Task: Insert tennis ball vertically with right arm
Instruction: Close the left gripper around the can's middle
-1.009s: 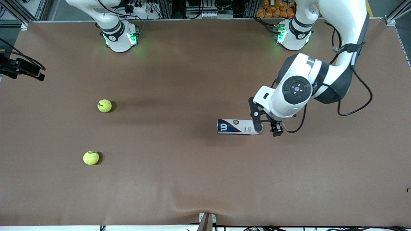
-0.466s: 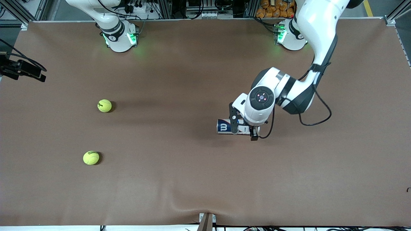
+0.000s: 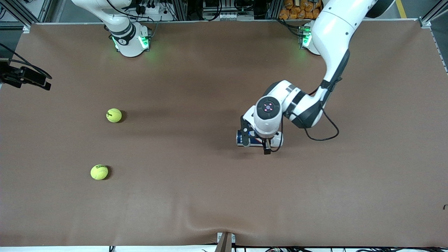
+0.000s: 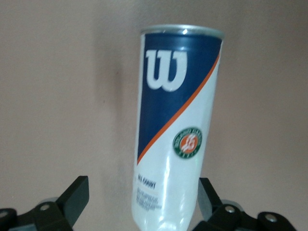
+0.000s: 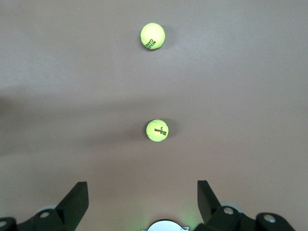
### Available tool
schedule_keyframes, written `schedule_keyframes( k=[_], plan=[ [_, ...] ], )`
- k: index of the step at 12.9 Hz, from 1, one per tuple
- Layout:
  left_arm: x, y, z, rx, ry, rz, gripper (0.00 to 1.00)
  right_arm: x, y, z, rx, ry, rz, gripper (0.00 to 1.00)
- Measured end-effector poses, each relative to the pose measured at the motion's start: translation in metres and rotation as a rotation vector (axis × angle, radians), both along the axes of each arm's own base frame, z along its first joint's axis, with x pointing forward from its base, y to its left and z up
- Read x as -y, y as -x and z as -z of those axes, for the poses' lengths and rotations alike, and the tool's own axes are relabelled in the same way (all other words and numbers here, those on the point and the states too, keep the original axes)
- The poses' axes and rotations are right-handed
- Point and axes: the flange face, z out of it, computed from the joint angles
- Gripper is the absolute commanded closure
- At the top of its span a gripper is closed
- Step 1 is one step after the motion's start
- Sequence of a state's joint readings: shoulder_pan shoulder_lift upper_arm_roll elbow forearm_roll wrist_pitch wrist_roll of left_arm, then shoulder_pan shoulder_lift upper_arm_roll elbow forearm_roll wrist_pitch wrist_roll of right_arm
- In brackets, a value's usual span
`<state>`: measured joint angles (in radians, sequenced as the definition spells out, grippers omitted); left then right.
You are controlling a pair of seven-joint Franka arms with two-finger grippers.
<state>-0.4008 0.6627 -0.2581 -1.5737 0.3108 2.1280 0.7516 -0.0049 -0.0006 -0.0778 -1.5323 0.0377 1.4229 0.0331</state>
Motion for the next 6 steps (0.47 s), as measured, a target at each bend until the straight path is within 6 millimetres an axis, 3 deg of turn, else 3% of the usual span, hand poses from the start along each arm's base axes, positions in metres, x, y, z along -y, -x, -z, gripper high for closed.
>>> schedule_keyframes(
  k=[2, 6],
  plan=[
    [0.007, 0.011, 0.009, -0.007, -0.017, 0.019, 0.00, 0.000, 0.000, 0.000, 0.000, 0.000, -0.001, 0.00],
    [0.001, 0.017, 0.031, 0.025, 0.012, 0.043, 0.00, 0.000, 0.000, 0.000, 0.000, 0.000, -0.002, 0.00]
  ],
)
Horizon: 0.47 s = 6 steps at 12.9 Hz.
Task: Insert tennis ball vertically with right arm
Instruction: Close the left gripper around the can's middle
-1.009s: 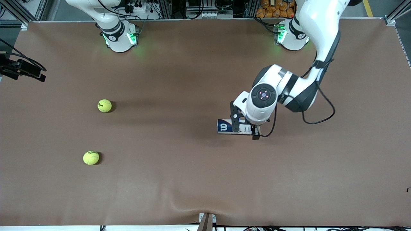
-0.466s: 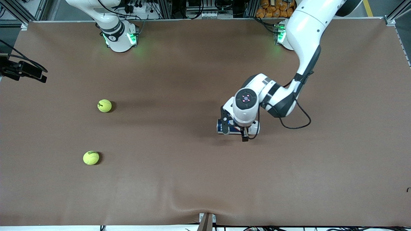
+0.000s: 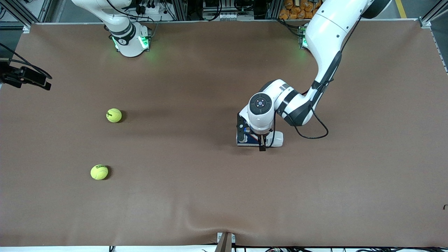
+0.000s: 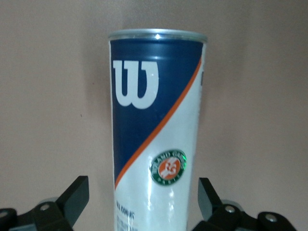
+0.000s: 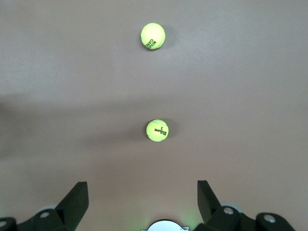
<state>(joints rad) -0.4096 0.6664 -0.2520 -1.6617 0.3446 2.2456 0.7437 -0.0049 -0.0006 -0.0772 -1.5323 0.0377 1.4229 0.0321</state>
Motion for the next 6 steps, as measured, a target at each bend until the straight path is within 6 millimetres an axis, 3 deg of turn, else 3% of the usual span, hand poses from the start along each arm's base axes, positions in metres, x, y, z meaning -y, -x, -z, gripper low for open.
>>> schedule_keyframes(
  k=[6],
  plan=[
    [-0.005, 0.003, 0.019, 0.032, 0.017, 0.032, 0.00, 0.000, 0.000, 0.002, -0.004, 0.000, -0.001, 0.00]
  ],
)
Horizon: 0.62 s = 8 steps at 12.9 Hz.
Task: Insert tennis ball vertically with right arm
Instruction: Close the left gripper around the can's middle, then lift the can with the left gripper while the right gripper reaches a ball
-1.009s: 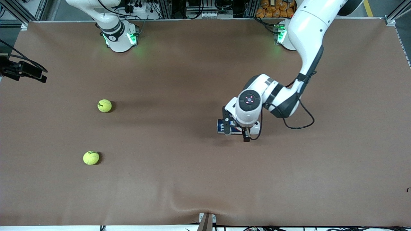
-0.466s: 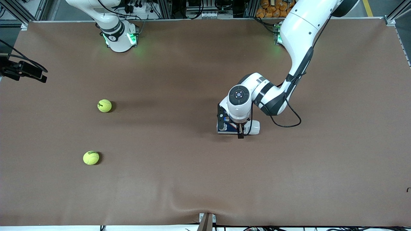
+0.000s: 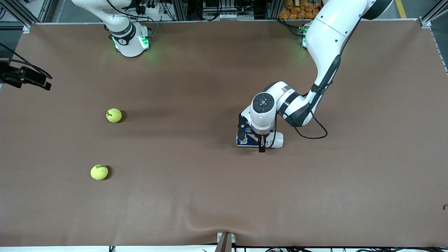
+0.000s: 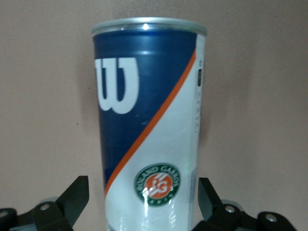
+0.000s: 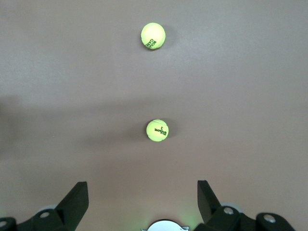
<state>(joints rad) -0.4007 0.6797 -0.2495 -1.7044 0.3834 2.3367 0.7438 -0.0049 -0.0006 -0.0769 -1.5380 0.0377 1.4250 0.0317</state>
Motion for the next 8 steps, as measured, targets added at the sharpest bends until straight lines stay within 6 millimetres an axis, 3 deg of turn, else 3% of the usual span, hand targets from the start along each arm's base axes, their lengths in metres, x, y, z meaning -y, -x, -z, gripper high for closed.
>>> schedule_keyframes(
  k=[2, 6, 8],
  plan=[
    [0.001, 0.002, 0.008, -0.001, -0.005, 0.012, 0.00, 0.000, -0.003, 0.011, -0.004, 0.000, 0.001, 0.00],
    [0.002, 0.004, 0.016, -0.008, -0.005, 0.015, 0.00, 0.001, -0.009, 0.054, -0.020, -0.001, 0.004, 0.00],
    [0.001, 0.003, 0.019, -0.007, 0.000, 0.015, 0.13, 0.002, -0.012, 0.080, -0.023, -0.001, 0.007, 0.00]
  ],
)
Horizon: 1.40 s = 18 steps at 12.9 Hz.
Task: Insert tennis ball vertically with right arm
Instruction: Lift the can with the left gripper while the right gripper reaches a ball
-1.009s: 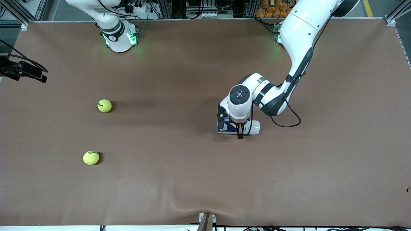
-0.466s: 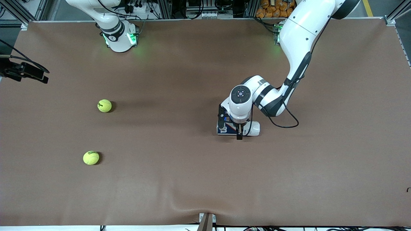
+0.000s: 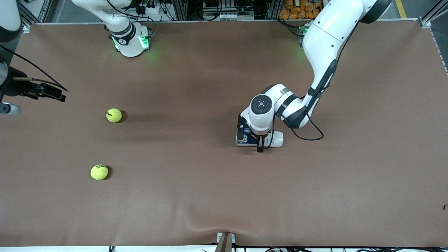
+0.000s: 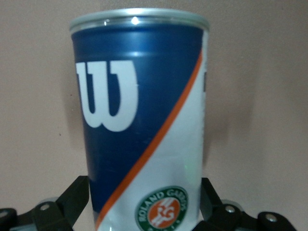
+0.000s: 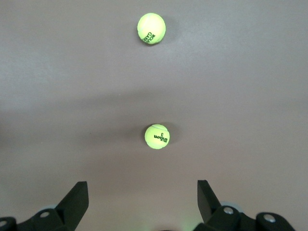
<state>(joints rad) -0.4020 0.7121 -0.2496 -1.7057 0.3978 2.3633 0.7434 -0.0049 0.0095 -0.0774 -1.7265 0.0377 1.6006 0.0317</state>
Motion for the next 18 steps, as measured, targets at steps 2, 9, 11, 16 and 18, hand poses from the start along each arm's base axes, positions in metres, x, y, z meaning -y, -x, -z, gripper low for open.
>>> schedule_keyframes(
  k=[2, 9, 11, 16, 18],
  plan=[
    [0.000, 0.000, 0.002, 0.001, 0.004, 0.001, 0.25, 0.000, -0.001, 0.028, 0.000, 0.001, 0.003, 0.00],
    [0.000, -0.004, -0.001, 0.020, 0.024, 0.000, 0.27, 0.001, 0.002, 0.143, -0.023, 0.007, 0.011, 0.00],
    [0.002, -0.011, -0.013, 0.042, 0.041, -0.004, 0.26, 0.001, 0.000, 0.160, -0.053, 0.007, 0.011, 0.00],
    [0.009, -0.036, -0.062, 0.042, 0.178, -0.070, 0.27, 0.007, -0.005, 0.216, -0.082, 0.013, 0.024, 0.00],
    [0.021, -0.041, -0.083, 0.033, 0.254, -0.115, 0.27, 0.010, -0.003, 0.245, -0.089, 0.017, 0.029, 0.00]
  ],
)
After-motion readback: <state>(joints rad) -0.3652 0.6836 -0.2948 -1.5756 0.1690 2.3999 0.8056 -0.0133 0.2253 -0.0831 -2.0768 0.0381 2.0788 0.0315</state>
